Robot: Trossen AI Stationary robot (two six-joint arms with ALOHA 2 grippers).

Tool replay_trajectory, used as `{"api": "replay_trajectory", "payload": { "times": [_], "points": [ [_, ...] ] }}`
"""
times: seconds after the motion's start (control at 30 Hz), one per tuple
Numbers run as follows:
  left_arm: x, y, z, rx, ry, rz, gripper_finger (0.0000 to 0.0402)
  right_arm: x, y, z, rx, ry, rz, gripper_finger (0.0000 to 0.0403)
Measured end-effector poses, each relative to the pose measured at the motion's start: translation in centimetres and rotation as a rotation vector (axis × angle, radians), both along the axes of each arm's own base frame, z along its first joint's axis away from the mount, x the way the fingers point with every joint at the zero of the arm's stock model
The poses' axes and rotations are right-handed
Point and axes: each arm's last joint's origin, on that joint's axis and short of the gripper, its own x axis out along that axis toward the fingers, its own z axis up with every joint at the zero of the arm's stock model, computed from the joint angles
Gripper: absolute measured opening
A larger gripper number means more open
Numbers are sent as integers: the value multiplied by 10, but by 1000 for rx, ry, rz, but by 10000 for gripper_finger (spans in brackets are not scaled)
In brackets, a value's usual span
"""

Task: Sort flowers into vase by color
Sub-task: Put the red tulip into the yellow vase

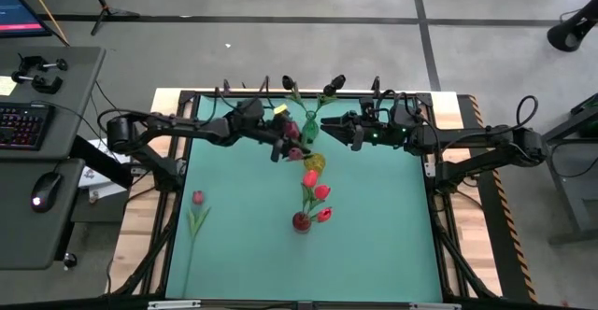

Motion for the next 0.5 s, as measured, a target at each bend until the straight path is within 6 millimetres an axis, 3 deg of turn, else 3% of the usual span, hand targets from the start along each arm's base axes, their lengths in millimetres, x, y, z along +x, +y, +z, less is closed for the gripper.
{"api": "replay_trajectory", "payload": {
  "times": [0.2,0.5],
  "points": [
    [0,-4,-6,3,57,-14,266,0,0,0,0,0,0,265],
    [-6,3,3,4,27,13,266,0,0,0,0,0,0,265]
  ]
}}
